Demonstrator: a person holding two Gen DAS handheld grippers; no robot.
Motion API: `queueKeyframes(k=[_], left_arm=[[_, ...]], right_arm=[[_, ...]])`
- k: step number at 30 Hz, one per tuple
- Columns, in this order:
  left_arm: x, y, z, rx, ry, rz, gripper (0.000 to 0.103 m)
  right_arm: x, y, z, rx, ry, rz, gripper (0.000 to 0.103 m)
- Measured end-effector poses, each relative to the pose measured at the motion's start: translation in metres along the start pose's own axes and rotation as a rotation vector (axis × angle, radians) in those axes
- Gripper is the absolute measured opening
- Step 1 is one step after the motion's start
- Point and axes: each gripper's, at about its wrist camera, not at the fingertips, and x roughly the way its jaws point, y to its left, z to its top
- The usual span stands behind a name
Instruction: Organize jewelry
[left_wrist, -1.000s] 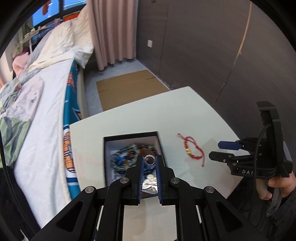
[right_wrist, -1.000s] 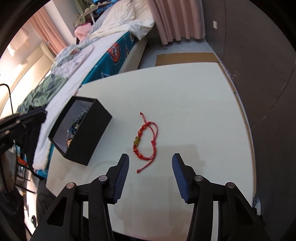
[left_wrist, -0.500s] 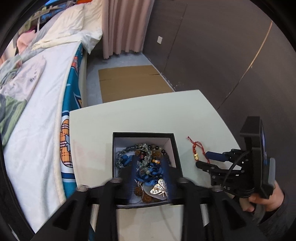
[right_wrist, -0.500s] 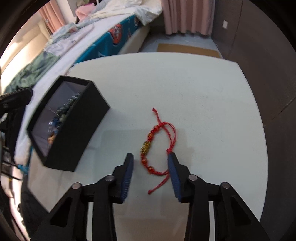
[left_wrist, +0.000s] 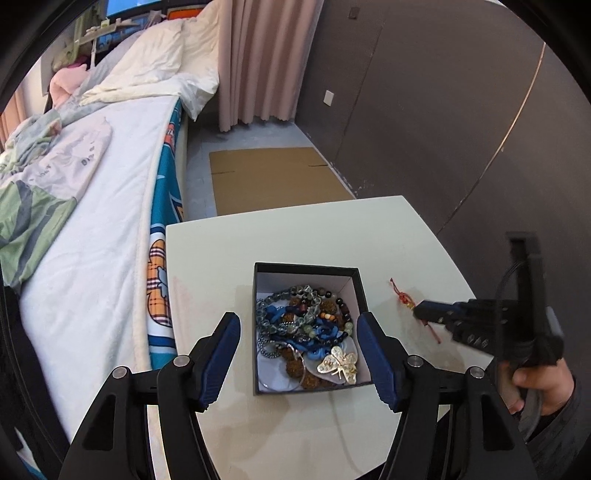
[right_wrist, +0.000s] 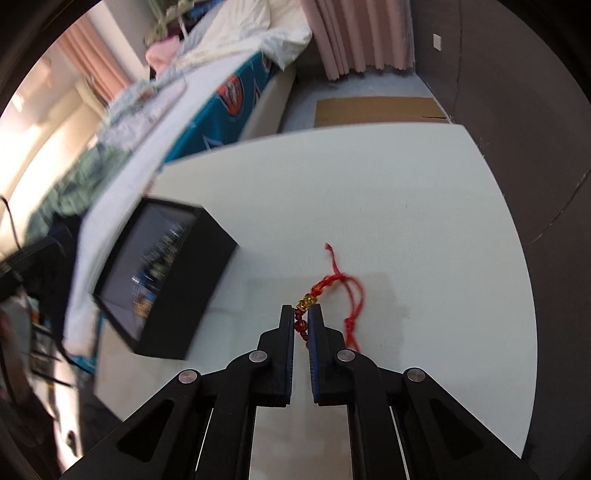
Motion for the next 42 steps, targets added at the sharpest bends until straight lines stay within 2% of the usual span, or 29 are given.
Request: queueKeyframes(k=[7, 13, 17, 21, 22, 23, 25, 27, 31, 37, 39, 41, 42], left_arm=[[-0.016, 0.009, -0.011, -0.024, -0.013, -0.018, 0.067], [-0.028, 0.015, -0.024, -0.041, -0.027, -0.031, 0.068], [-0.038, 0.018, -0.03, -0.038, -0.035, -0.011, 0.081], [-0.051, 0.025, -0.035, -0.048, -0.037, 0.004, 0.087], [-0.055, 0.028, -0.036, -0.055, -0.043, 0.008, 0.088], [-0.061, 0.032, -0.037, -0.065, -0.056, 0.015, 0.091], [-0.072, 0.039, -0.04, -0.082, -0.083, 0.024, 0.092], [-0.081, 0.045, -0.043, -0.098, -0.1, 0.039, 0.095], [-0.099, 0.053, -0.05, -0.123, -0.13, 0.054, 0.096], [-0.119, 0.049, -0.057, -0.131, -0.191, 0.037, 0.102], [-0.128, 0.042, -0.059, -0.119, -0.215, 0.037, 0.102], [-0.134, 0.035, -0.06, -0.108, -0.228, 0.035, 0.102], [-0.137, 0.029, -0.061, -0.099, -0.236, 0.035, 0.102]], right_arm=[[-0.037, 0.006, 0.002, 0.053, -0.09, 0.098, 0.008], [-0.061, 0.034, 0.012, 0.047, -0.163, 0.168, 0.008], [-0.072, 0.064, 0.021, 0.018, -0.209, 0.214, 0.008], [-0.072, 0.098, 0.034, -0.015, -0.232, 0.283, 0.009], [-0.069, 0.104, 0.035, -0.026, -0.225, 0.284, 0.017], [-0.064, 0.112, 0.037, -0.038, -0.206, 0.277, 0.041], [-0.057, 0.124, 0.036, -0.042, -0.196, 0.241, 0.074], [-0.06, 0.127, 0.032, -0.041, -0.23, 0.222, 0.076], [-0.067, 0.128, 0.027, -0.029, -0.227, 0.2, 0.076], [-0.095, 0.124, 0.009, -0.03, -0.268, 0.136, 0.077], [-0.109, 0.122, 0.0, -0.03, -0.286, 0.126, 0.082], [-0.121, 0.121, -0.008, -0.036, -0.299, 0.108, 0.096], [-0.129, 0.121, -0.013, -0.045, -0.309, 0.1, 0.096]])
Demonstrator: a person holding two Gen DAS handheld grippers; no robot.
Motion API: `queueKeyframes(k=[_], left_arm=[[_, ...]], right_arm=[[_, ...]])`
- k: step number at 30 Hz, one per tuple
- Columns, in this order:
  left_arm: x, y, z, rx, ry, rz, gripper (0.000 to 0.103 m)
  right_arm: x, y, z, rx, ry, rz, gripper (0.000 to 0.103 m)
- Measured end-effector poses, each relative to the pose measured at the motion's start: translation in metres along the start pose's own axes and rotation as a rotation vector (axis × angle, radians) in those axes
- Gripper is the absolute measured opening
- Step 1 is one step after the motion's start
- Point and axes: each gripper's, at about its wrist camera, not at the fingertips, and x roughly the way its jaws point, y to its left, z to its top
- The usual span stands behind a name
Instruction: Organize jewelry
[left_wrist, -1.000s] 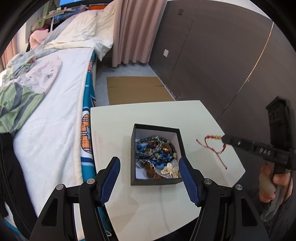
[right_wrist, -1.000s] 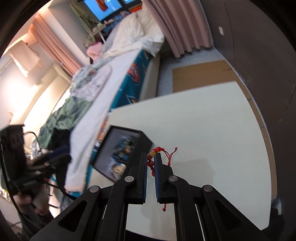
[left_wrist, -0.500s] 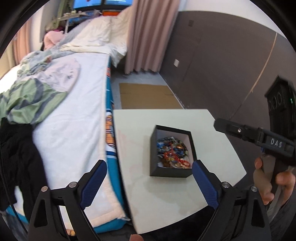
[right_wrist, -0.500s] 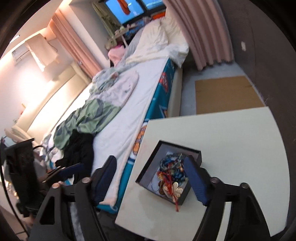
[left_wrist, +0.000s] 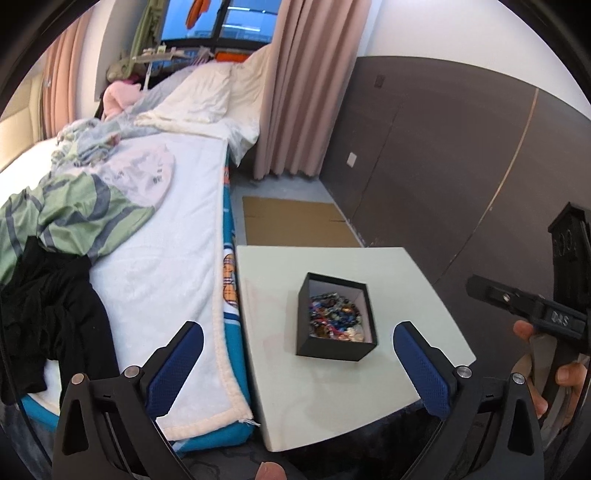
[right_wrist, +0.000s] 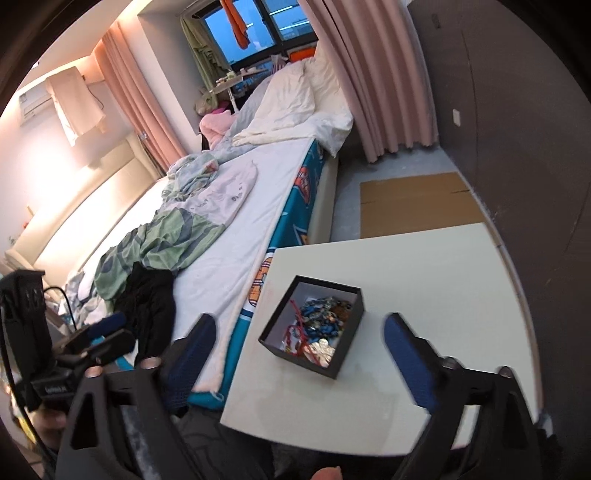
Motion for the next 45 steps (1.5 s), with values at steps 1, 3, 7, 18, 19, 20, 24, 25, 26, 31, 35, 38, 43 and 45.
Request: queueKeyframes(k=[1, 3, 7, 18, 19, 20, 24, 25, 26, 31, 35, 38, 43, 45], left_arm=[[-0.003, -0.004, 0.0, 0.008, -0.007, 0.001, 0.102], [-0.012, -0.015, -0.002, 0.033, -0.031, 0.002, 0.102], [-0.029, -0.037, -0.005, 0.076, -0.069, -0.002, 0.102], [-0.071, -0.083, -0.023, 0.134, -0.144, -0.011, 0.102], [-0.075, -0.087, -0.025, 0.144, -0.149, -0.01, 0.102], [-0.078, -0.091, -0.027, 0.152, -0.152, -0.01, 0.102], [-0.089, -0.102, -0.036, 0.16, -0.166, -0.018, 0.102], [-0.092, -0.104, -0.038, 0.166, -0.17, -0.015, 0.102], [-0.094, -0.107, -0.041, 0.174, -0.174, -0.011, 0.102], [-0.106, -0.118, -0.055, 0.199, -0.182, 0.011, 0.102], [-0.114, -0.122, -0.064, 0.212, -0.192, 0.027, 0.103], [-0.12, -0.122, -0.07, 0.214, -0.202, 0.029, 0.103], [-0.126, -0.12, -0.077, 0.201, -0.209, 0.033, 0.102], [-0.128, -0.117, -0.078, 0.187, -0.211, 0.032, 0.102]], right_arm=[[-0.007, 0.002, -0.002, -0.008, -0.008, -0.003, 0.096], [-0.022, 0.002, -0.007, -0.011, -0.021, 0.0, 0.101], [-0.049, 0.001, -0.019, -0.015, -0.051, -0.012, 0.103], [-0.116, 0.006, -0.05, -0.065, -0.124, -0.05, 0.103], [-0.122, 0.009, -0.054, -0.083, -0.13, -0.047, 0.103], [-0.126, 0.011, -0.058, -0.099, -0.135, -0.051, 0.103], [-0.142, 0.017, -0.073, -0.134, -0.152, -0.067, 0.103], [-0.146, 0.017, -0.077, -0.131, -0.158, -0.064, 0.103], [-0.148, 0.016, -0.079, -0.128, -0.161, -0.065, 0.103], [-0.163, 0.014, -0.094, -0.113, -0.179, -0.096, 0.103], [-0.169, 0.011, -0.105, -0.087, -0.19, -0.11, 0.103], [-0.173, 0.012, -0.113, -0.097, -0.197, -0.125, 0.103], [-0.176, 0.016, -0.123, -0.102, -0.2, -0.118, 0.103], [-0.176, 0.015, -0.124, -0.099, -0.197, -0.114, 0.103]])
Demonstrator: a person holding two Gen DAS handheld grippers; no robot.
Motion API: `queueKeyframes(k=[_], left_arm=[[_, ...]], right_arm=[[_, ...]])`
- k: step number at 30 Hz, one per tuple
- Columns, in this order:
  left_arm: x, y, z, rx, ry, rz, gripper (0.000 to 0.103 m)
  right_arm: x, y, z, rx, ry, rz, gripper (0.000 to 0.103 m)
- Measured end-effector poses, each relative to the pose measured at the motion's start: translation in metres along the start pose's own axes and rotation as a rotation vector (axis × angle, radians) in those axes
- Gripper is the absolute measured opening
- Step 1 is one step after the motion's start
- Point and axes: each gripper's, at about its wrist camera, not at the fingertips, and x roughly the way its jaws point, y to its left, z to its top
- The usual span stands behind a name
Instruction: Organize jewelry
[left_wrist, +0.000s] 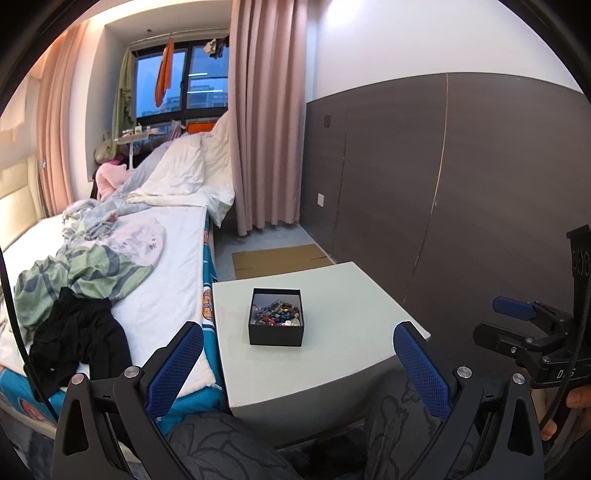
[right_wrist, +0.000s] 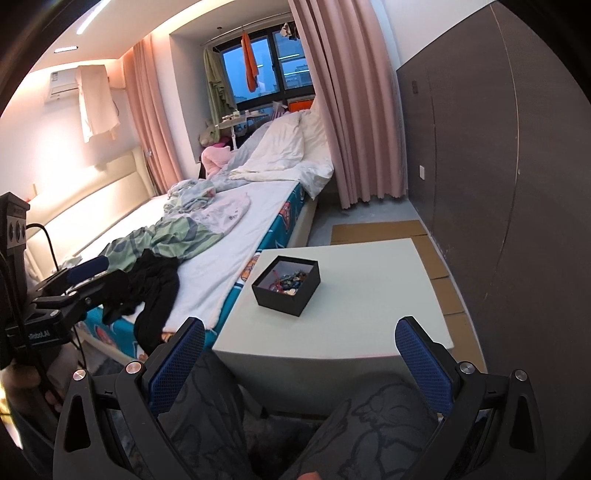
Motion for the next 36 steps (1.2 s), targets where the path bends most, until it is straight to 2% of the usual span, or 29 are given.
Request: queueKeyframes(k=[11, 36], left_arm=[[0.004, 0.014, -0.003, -0.033, -0.004, 0.021, 0.102], [0.0, 0.013, -0.006, -0.025, -0.015, 0.021, 0.102]], right_arm=[[0.005, -0.003, -0.003, 0.02, 0.002, -0.005, 0.103], [0.008, -0.001, -0.003, 0.017, 0.015, -0.004, 0.103]])
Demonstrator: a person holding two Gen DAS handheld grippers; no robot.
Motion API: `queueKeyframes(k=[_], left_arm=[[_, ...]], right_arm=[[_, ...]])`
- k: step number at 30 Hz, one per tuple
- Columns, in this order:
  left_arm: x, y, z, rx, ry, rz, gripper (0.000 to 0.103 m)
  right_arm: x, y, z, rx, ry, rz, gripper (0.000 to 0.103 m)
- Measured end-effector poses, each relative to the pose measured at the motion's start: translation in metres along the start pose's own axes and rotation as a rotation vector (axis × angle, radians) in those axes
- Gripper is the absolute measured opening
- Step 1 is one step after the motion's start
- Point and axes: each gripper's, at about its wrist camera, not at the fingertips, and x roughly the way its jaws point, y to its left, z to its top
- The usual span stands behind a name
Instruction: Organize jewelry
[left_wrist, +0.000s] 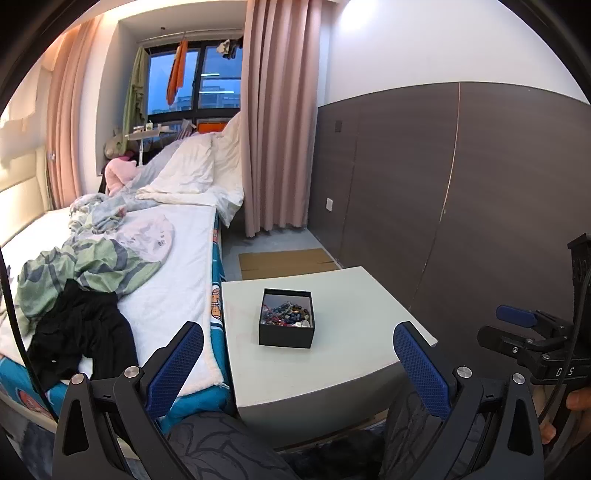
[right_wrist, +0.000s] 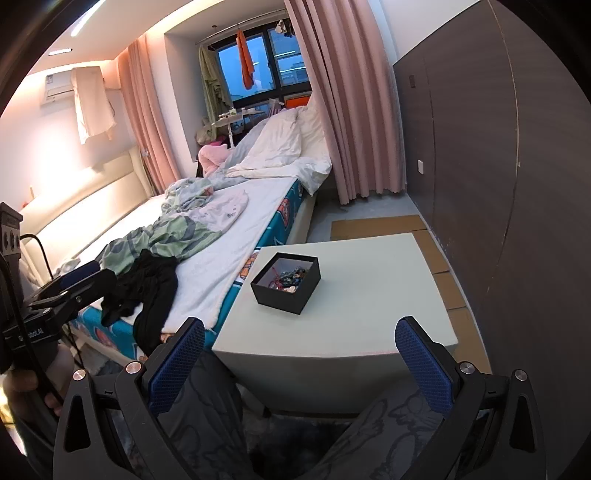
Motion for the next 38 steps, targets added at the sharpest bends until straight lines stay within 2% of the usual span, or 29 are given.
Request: queueKeyframes(k=[27, 38], left_arm=[[0.001, 0.002, -0.004, -0.004, 0.003, 0.002, 0.102], [0.012, 0.006, -0.014, -0.001, 0.032, -0.003, 0.102]], right_arm=[[0.001, -0.001, 0.002, -0.001, 0.007, -0.002, 0.103], [0.013, -0.002, -0.004, 0.018, 0.035, -0.019, 0.103]])
